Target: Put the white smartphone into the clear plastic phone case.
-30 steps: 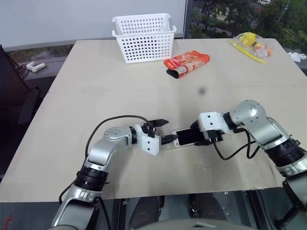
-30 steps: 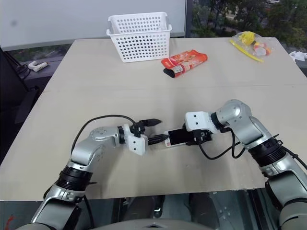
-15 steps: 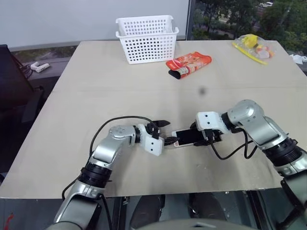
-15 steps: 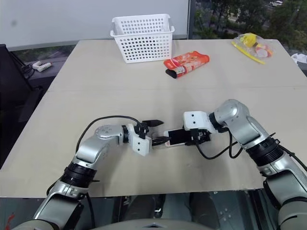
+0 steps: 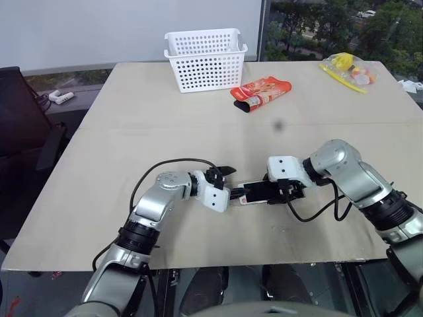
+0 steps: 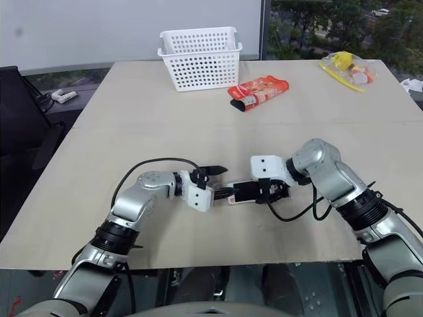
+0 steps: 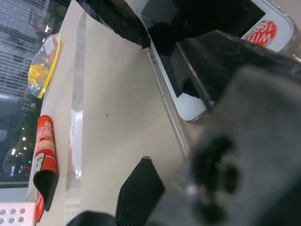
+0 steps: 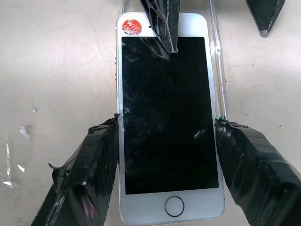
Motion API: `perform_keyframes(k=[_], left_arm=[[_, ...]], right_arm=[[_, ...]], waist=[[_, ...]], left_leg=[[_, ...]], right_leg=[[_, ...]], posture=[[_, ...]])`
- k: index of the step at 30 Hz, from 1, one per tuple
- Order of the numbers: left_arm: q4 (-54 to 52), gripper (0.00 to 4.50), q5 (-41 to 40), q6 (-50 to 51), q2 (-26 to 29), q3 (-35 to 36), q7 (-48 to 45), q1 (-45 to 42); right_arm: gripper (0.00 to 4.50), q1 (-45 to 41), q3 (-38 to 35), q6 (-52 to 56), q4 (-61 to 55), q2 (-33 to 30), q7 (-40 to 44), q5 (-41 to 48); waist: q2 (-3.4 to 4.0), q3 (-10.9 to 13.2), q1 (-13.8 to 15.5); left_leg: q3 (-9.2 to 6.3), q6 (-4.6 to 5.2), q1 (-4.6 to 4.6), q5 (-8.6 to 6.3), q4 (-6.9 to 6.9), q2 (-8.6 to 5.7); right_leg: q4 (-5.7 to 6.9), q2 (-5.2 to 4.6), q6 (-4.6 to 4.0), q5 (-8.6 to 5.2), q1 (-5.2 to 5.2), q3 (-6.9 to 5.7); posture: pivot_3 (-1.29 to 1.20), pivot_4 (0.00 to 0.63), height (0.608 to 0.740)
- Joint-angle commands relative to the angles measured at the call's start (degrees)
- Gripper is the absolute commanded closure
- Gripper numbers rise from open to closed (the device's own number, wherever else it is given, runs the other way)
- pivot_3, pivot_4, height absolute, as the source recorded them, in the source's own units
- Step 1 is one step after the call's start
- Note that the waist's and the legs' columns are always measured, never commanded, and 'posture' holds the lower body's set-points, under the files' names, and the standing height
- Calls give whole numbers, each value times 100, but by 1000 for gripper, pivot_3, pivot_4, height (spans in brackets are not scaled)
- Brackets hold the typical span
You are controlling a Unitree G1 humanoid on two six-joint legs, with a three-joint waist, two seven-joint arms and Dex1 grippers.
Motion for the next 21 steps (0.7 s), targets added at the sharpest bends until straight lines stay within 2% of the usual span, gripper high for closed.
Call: perform_keyframes(k=[1, 9, 20, 21], left_arm=[[546, 0, 333, 277, -30, -221, 228, 113], [542, 0, 371, 276, -122, -227, 199, 138], [603, 0, 437, 281, -160, -273, 260, 177], [688, 256, 466, 274, -201, -277, 300, 142]], right_arm=[[1747, -175, 139, 211, 73, -54, -66, -257], [1747, -430, 325, 707, 506, 167, -332, -430], [1747, -417, 413, 622, 402, 308, -397, -504], [1747, -413, 406, 468, 398, 331, -468, -542]], waist=[[3, -4, 1], [-2, -55, -9], [-9, -96, -29], [-10, -97, -29]], left_leg=[[-1, 0, 0, 0, 0, 0], [-19, -3, 2, -1, 0, -10], [-40, -20, 6, -11, -5, -10], [-40, -20, 6, -11, -6, -10]], right_leg=[[0, -2, 0, 0, 1, -2], [0, -28, 1, 1, 6, -15], [2, -30, 1, 1, 8, -28], [2, -30, 1, 0, 7, -29]], posture=[[0, 150, 740], [0, 150, 740], [0, 150, 740], [0, 150, 740]])
